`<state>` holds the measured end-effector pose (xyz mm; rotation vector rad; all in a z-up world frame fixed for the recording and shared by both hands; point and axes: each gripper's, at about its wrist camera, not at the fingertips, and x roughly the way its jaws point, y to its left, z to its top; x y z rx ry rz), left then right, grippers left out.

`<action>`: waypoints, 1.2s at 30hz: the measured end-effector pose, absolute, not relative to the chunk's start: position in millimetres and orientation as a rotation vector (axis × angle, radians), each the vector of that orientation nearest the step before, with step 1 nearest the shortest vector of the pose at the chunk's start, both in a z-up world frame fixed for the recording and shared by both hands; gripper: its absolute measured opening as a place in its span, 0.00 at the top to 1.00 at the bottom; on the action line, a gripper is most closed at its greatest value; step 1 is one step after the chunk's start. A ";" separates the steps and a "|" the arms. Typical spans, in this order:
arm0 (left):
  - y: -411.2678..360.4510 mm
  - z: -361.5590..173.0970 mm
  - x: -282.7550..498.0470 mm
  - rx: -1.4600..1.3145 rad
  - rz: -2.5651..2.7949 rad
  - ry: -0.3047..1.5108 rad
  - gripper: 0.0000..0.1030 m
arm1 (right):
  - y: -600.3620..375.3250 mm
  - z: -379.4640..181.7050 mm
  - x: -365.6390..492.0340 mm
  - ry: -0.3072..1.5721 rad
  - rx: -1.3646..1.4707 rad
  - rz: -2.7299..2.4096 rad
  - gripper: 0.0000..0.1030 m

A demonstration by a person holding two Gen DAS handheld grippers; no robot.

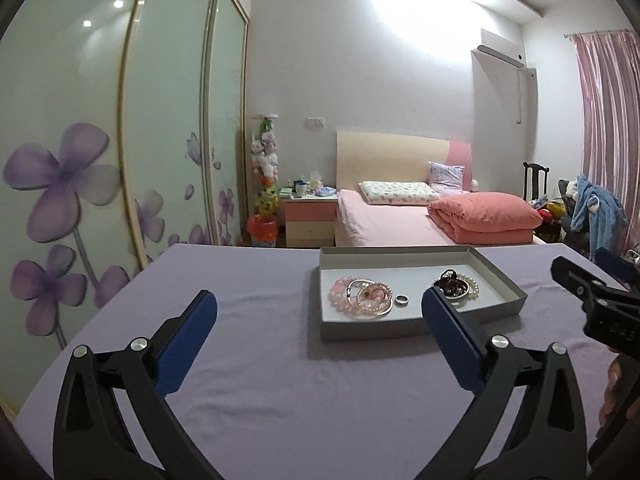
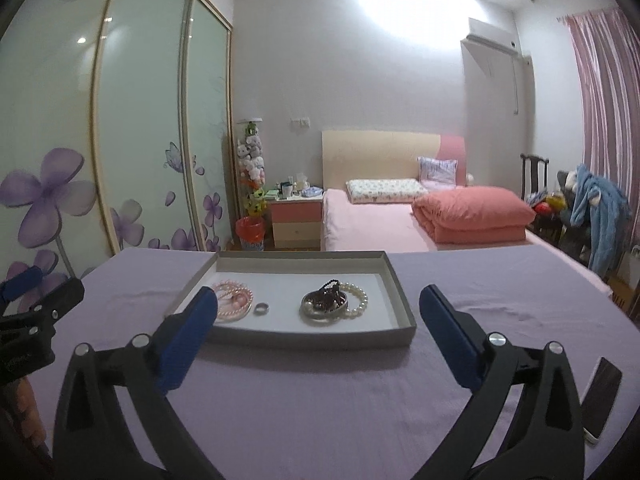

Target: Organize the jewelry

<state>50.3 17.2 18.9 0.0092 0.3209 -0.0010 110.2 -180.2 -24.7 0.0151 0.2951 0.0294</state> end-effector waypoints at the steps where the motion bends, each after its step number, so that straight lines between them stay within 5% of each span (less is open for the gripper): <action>1: 17.5 17.7 45.4 0.007 0.005 0.319 0.02 | -178.7 -24.9 102.2 0.290 0.011 0.030 0.04; 36: 5.9 -1.6 -13.9 -0.045 0.023 0.290 0.02 | -194.5 -47.4 40.1 0.262 0.027 -0.015 0.04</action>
